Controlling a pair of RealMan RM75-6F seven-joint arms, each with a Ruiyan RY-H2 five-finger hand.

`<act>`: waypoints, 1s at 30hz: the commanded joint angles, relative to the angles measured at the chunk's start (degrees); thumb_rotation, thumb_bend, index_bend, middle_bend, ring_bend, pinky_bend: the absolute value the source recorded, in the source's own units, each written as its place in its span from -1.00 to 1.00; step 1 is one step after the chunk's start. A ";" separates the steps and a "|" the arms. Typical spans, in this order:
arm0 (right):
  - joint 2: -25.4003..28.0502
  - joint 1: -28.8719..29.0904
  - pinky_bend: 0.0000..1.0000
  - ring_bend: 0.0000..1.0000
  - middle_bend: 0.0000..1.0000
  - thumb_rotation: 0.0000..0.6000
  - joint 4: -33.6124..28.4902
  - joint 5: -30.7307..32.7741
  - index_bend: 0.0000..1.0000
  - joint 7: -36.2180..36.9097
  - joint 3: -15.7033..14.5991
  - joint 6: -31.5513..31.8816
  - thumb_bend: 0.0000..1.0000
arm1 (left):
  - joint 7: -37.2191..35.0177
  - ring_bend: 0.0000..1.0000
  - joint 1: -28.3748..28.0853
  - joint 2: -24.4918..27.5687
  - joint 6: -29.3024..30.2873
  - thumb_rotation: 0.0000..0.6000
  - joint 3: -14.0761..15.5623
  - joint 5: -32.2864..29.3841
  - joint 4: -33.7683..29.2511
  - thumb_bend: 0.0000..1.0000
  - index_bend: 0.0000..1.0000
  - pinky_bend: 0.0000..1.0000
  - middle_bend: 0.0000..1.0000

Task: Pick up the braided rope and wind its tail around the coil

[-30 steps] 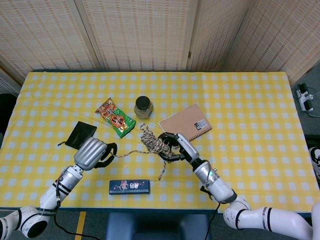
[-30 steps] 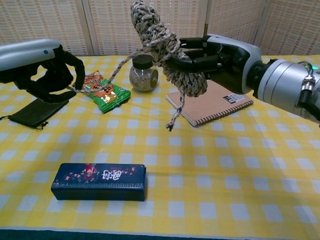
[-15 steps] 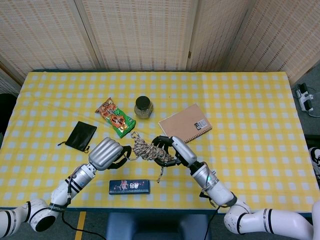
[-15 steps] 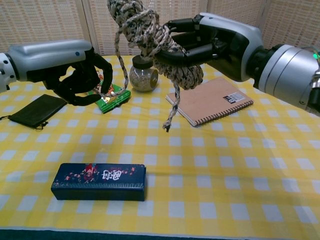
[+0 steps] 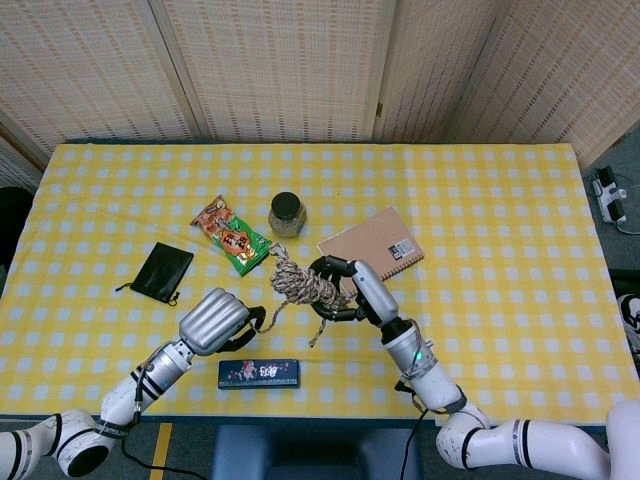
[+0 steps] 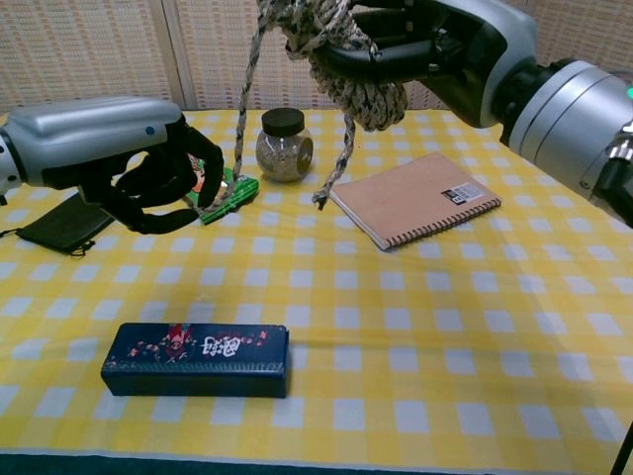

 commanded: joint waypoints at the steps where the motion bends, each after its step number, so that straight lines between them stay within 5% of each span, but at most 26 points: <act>1: 0.96 0.21 0.37 0.53 0.46 1.00 -0.41 -1.23 0.78 1.10 -1.05 -0.57 0.28 | 0.25 0.63 -0.15 -0.31 -0.30 1.00 -0.13 -0.46 0.30 0.03 0.28 0.60 0.75; 3: 1.58 0.21 0.37 0.53 0.46 1.00 -0.60 -1.30 0.78 0.87 -1.45 -0.83 0.28 | 0.16 0.62 -0.17 -0.45 -0.43 1.00 -0.23 -0.89 0.46 0.03 0.25 0.60 0.75; 6: 2.28 0.23 0.37 0.53 0.46 1.00 -0.98 -0.59 0.78 -0.18 -1.56 -1.04 0.28 | 0.72 0.48 0.04 -0.13 -1.10 1.00 -0.17 -2.62 0.08 -0.03 -0.06 0.59 0.62; 8: 2.64 0.37 0.37 0.53 0.46 1.00 -1.04 0.14 0.78 -1.39 -1.50 -1.32 0.28 | 1.09 0.21 0.50 0.03 -0.76 1.00 -0.18 -3.57 -0.43 -0.20 -0.44 0.47 0.29; 12: 3.20 0.53 0.37 0.53 0.46 1.00 -1.28 1.59 0.78 -3.43 -1.35 -1.70 0.28 | 0.60 -0.22 2.34 -0.44 2.18 1.00 -0.16 -3.98 0.29 -0.30 -0.73 0.09 -0.17; 16: 4.02 0.55 0.37 0.53 0.46 1.00 -1.71 2.64 0.78 -5.13 -1.25 -1.86 0.28 | -1.13 -0.34 5.31 -1.01 7.33 1.00 -0.17 -3.43 3.22 -0.31 -0.74 -0.09 -0.31; 30: 9.41 -0.47 0.37 0.53 0.46 1.00 -5.11 6.36 0.78 -8.23 -1.66 -3.56 0.28 | -7.69 -0.35 17.21 -0.12 22.87 1.00 0.89 -3.18 17.00 -0.31 -0.60 -0.32 -0.32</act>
